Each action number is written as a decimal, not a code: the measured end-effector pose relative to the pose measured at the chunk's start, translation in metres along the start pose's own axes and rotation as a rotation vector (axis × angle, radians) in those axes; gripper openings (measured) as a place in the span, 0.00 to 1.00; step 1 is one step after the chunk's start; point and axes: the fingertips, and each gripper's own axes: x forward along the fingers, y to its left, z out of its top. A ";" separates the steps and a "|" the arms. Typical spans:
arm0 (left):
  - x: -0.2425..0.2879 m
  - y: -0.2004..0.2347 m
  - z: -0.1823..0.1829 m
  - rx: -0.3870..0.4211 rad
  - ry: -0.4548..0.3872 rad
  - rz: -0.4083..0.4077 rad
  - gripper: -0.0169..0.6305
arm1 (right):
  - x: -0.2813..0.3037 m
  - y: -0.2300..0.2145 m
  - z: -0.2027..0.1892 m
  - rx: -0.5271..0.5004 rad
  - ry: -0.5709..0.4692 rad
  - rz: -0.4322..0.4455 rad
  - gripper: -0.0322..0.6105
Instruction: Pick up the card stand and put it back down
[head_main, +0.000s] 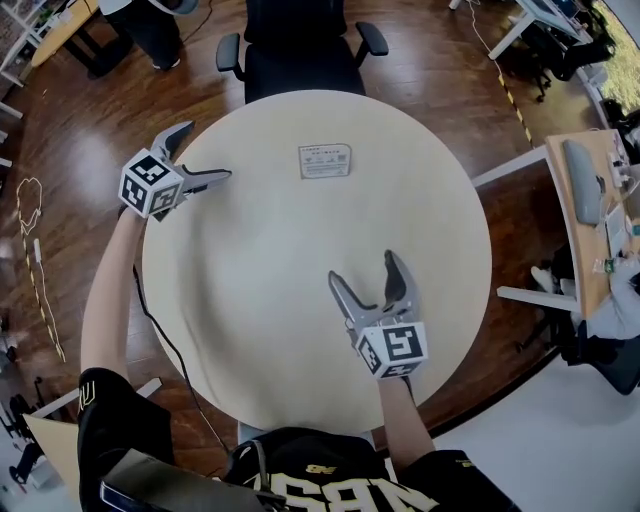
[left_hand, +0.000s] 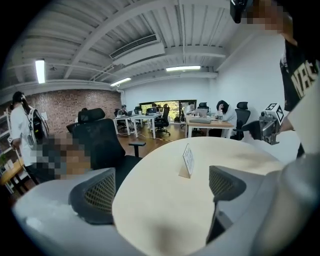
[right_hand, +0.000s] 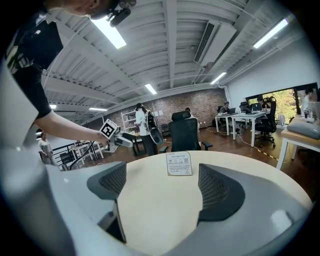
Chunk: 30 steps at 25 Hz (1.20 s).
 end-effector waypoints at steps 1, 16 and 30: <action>0.009 -0.003 -0.004 -0.006 0.000 -0.014 0.95 | 0.002 -0.002 -0.001 0.001 0.002 -0.001 0.75; 0.137 -0.066 -0.010 -0.124 -0.113 -0.198 0.86 | 0.014 -0.025 -0.022 0.001 0.045 -0.024 0.75; 0.204 -0.111 0.009 -0.113 -0.117 -0.292 0.67 | 0.014 -0.047 -0.031 0.015 0.053 -0.042 0.75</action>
